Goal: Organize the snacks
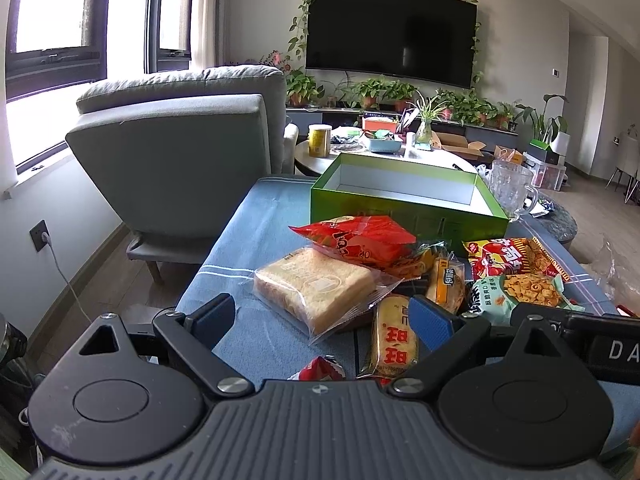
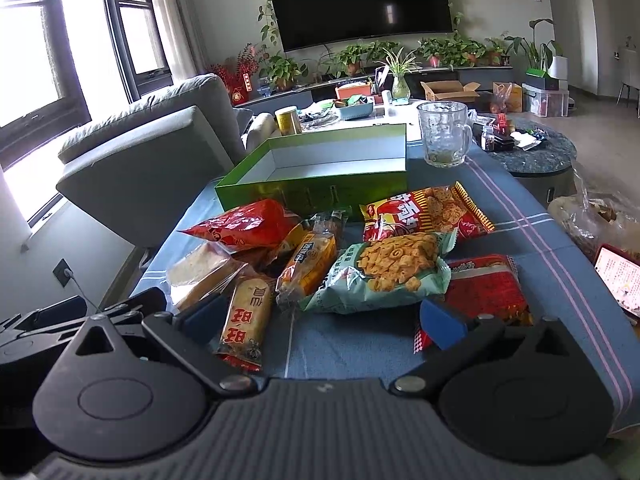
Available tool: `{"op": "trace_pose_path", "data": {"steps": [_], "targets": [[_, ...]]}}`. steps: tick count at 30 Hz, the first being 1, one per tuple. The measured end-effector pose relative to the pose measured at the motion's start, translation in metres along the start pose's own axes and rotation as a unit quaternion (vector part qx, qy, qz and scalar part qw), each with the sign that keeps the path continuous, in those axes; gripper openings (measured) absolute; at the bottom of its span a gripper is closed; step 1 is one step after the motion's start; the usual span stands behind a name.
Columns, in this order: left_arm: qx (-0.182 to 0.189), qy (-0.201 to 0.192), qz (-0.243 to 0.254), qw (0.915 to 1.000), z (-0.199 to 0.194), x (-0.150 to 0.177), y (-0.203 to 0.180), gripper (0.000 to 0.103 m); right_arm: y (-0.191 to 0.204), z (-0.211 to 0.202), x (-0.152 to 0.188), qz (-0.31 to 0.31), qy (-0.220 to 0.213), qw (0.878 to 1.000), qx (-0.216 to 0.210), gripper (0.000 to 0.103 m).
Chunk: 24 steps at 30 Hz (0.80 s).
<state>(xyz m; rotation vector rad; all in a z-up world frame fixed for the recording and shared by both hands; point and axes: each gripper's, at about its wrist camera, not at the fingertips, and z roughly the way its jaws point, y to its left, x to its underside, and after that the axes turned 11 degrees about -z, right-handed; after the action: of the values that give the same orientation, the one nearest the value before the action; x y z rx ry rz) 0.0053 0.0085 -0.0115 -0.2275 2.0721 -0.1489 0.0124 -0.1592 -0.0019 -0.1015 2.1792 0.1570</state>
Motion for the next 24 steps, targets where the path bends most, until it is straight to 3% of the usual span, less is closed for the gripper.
{"op": "trace_pose_path", "data": {"steps": [24], "targets": [[-0.005,0.003,-0.006,1.0,0.0003,-0.0024,0.0025,0.093,0.0028,0.0025,-0.0018,-0.001,0.007,1.0,-0.012,0.101]]}}
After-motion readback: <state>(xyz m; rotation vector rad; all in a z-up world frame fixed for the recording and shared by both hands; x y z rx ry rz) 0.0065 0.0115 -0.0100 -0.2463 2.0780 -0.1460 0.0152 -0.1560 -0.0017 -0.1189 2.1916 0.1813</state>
